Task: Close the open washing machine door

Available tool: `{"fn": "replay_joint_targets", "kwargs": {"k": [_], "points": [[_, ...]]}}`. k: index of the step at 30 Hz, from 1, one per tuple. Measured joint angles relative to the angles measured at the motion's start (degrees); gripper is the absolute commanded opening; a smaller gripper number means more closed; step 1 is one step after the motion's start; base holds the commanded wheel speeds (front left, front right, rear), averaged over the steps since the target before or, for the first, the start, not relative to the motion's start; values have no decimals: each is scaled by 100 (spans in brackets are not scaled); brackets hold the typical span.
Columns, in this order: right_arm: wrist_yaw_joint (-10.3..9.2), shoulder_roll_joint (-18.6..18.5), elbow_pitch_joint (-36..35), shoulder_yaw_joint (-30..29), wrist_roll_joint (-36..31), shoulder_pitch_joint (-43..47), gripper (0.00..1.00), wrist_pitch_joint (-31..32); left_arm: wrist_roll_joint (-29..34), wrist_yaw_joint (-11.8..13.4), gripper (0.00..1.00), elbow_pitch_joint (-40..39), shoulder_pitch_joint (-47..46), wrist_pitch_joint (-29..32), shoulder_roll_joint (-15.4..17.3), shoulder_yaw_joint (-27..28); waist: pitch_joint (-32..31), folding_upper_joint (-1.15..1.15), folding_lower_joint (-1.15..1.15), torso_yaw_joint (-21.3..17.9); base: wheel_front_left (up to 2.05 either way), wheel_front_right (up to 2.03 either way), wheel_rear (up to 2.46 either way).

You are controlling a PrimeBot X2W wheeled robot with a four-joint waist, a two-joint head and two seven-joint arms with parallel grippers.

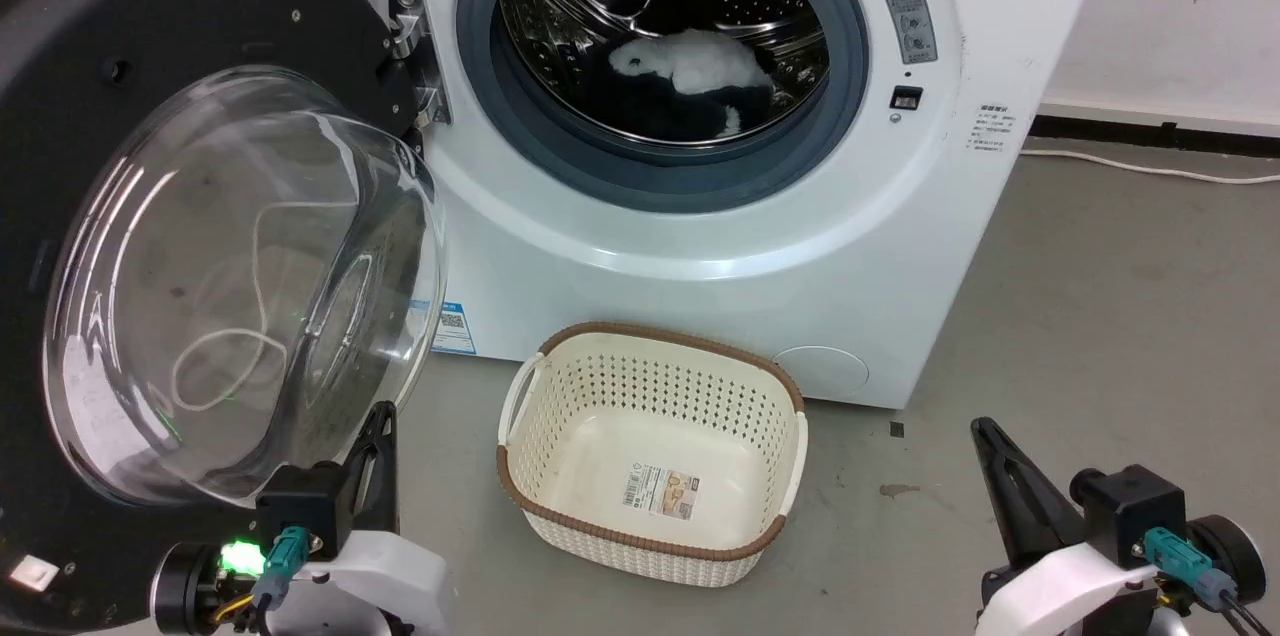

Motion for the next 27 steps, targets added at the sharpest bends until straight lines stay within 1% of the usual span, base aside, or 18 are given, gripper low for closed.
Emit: {"fn": "replay_joint_targets", "kwargs": {"k": [14, 15, 27], "points": [[0, 0, -1, 1, 0, 0, 0, 0, 0, 0, 0, 0, 0, 0, 0, 2, 0, 0, 0, 0, 0, 0, 0], [0, 0, -1, 0, 0, 0, 100, 0, 0, 0, 100, 0, 0, 0, 0, 0, 0, 0, 0, 0, 0, 0, 0], [0, 0, 36, 23, 81, 11, 100, -60, -88, 1, 100, 21, -2, -60, -1, -49, 2, 0, 0, 1, 0, 0, 0]]}}
